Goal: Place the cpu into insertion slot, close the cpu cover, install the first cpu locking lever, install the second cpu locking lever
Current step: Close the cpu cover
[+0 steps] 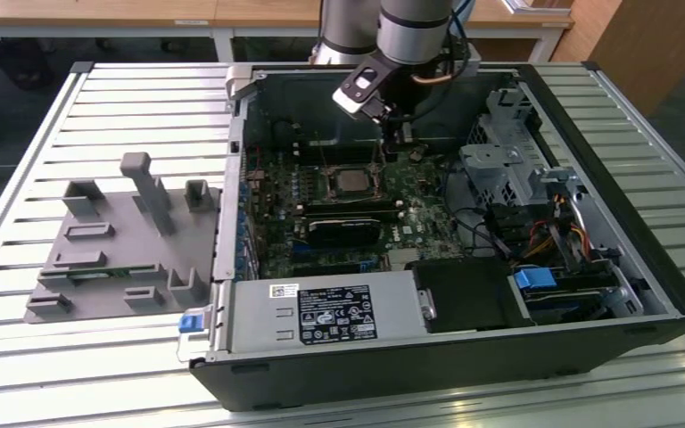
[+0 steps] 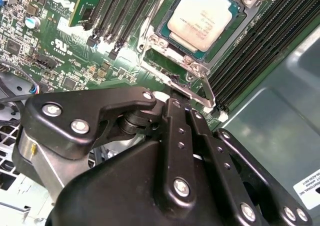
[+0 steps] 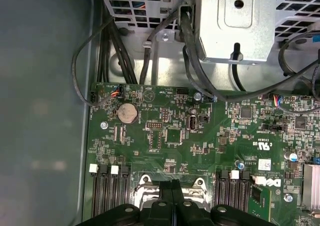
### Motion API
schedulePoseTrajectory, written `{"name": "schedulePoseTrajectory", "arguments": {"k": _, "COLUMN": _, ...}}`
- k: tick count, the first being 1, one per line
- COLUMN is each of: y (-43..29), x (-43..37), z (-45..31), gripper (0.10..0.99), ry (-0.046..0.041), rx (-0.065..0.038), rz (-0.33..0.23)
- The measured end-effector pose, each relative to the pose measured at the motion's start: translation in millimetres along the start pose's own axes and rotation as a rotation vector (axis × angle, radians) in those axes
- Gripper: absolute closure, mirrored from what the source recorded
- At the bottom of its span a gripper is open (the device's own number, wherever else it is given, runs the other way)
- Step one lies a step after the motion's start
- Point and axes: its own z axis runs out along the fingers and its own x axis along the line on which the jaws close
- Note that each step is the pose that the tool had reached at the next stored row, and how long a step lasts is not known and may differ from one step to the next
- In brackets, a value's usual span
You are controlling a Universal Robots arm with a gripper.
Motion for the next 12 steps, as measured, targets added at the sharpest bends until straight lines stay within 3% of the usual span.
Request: {"name": "schedulePoseTrajectory", "arguments": {"k": 12, "y": -4.4, "x": 0.2, "z": -0.1, "gripper": 0.980, "ry": 0.0000, "rx": 0.000, "rz": 0.000}}
